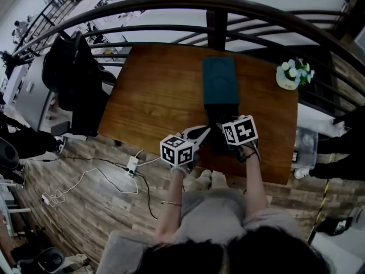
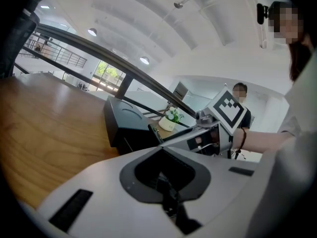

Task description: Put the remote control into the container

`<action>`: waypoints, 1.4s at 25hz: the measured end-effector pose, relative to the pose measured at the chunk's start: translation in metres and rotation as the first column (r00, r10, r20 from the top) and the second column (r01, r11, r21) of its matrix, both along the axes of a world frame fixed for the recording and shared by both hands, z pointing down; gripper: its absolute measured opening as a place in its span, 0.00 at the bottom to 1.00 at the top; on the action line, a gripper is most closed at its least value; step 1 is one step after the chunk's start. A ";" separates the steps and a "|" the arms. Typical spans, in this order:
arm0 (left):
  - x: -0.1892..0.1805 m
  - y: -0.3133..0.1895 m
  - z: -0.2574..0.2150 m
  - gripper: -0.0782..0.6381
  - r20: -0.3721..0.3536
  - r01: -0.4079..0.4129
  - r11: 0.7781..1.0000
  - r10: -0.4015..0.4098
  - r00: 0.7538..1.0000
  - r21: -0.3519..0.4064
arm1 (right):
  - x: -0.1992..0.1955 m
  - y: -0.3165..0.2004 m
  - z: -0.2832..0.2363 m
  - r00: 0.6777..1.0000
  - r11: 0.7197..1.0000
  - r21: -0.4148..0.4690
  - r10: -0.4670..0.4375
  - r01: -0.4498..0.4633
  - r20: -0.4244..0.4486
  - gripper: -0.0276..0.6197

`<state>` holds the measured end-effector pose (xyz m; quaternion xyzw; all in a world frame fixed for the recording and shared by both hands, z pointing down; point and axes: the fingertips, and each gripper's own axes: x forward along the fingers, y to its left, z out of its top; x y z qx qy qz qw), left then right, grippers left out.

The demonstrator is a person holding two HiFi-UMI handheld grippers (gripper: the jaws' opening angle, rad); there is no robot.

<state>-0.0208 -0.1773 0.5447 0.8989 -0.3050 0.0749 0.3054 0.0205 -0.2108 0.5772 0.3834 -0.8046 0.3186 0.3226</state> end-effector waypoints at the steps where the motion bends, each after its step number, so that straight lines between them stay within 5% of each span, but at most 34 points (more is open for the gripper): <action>1: 0.000 0.000 0.002 0.12 0.001 -0.001 1.000 0.001 1.000 -0.006 | 0.000 -0.001 0.002 1.000 1.000 -0.007 -0.001 0.001 -0.005 0.36; 32: -0.011 0.003 0.023 0.12 0.033 -0.001 0.998 0.003 0.999 -0.068 | -0.001 -0.007 0.053 0.978 0.990 -0.141 -0.023 -0.007 -0.209 0.36; 35: -0.013 0.002 0.024 0.11 0.034 0.004 0.998 -0.001 0.999 -0.068 | 0.010 -0.006 0.056 0.960 0.989 -0.147 -0.015 -0.027 -0.279 0.36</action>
